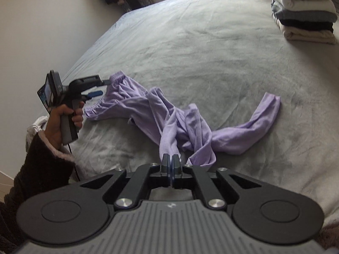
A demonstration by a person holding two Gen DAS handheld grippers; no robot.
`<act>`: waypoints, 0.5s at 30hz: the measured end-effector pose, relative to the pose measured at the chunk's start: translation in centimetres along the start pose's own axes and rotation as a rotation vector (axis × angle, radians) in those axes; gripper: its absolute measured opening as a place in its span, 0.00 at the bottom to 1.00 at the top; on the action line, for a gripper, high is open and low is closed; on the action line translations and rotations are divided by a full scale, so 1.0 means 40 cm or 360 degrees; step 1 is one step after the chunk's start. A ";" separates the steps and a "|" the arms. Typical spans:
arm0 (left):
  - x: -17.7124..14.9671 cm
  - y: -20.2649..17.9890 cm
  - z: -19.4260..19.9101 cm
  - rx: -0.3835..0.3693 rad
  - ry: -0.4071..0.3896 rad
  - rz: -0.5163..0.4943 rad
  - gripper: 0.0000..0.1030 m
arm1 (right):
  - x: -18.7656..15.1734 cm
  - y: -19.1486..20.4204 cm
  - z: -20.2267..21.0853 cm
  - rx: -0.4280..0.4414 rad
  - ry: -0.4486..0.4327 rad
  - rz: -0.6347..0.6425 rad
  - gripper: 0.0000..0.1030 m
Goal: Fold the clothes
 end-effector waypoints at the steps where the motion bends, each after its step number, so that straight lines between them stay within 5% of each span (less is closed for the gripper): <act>1: 0.001 0.003 -0.012 0.0005 0.0000 0.0015 0.52 | -0.012 -0.004 -0.016 -0.0016 0.0037 0.0007 0.02; 9: 0.014 0.011 -0.057 0.0020 -0.0033 0.0092 0.49 | -0.078 -0.071 -0.118 -0.0133 0.0278 -0.0019 0.03; 14: 0.020 0.016 -0.080 0.0035 -0.0050 0.0124 0.43 | -0.041 -0.099 -0.104 -0.0142 0.0232 -0.0061 0.15; 15: 0.020 0.017 -0.081 0.0038 -0.0053 0.0119 0.43 | -0.029 -0.108 -0.101 -0.0152 0.0215 -0.0084 0.26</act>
Point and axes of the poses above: each gripper's, at about its wrist camera, not at the fingertips, and z roughly against the way its jaws point, y to its left, x to its top, the point moved 6 cm from there along -z, roughly the way its jaws point, and after that the axes turned 14 degrees about -x, right-handed, at the moved point
